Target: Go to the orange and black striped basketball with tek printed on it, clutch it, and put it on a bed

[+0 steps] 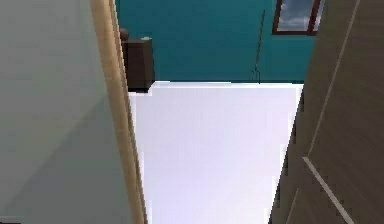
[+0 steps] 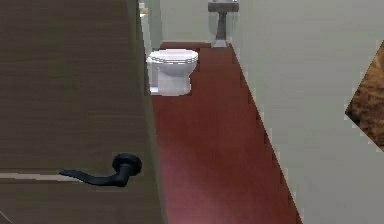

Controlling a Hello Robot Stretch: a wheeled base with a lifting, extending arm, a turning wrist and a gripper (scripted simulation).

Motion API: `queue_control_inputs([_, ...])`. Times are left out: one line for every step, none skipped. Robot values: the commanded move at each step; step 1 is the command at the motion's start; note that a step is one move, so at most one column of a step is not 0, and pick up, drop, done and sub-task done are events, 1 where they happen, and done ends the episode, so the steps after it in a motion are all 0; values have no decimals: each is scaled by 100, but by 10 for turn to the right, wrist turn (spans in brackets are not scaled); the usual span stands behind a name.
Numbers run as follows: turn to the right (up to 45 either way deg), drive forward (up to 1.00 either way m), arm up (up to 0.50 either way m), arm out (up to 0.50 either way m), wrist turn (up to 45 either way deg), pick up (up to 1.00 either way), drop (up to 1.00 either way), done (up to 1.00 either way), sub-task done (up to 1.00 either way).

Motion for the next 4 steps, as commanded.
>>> queue_control_inputs([30, 0, 0, 0, 0, 0, 0, 0, 0])
queue_control_inputs([0, 50, 0, 0, 0, 0, 0, 0, 0])
queue_control_inputs([180, 0, 0, 0, 0, 0, 0, 0, 0])
queue_control_inputs([0, 95, 0, 0, 0, 0, 0, 0, 0])
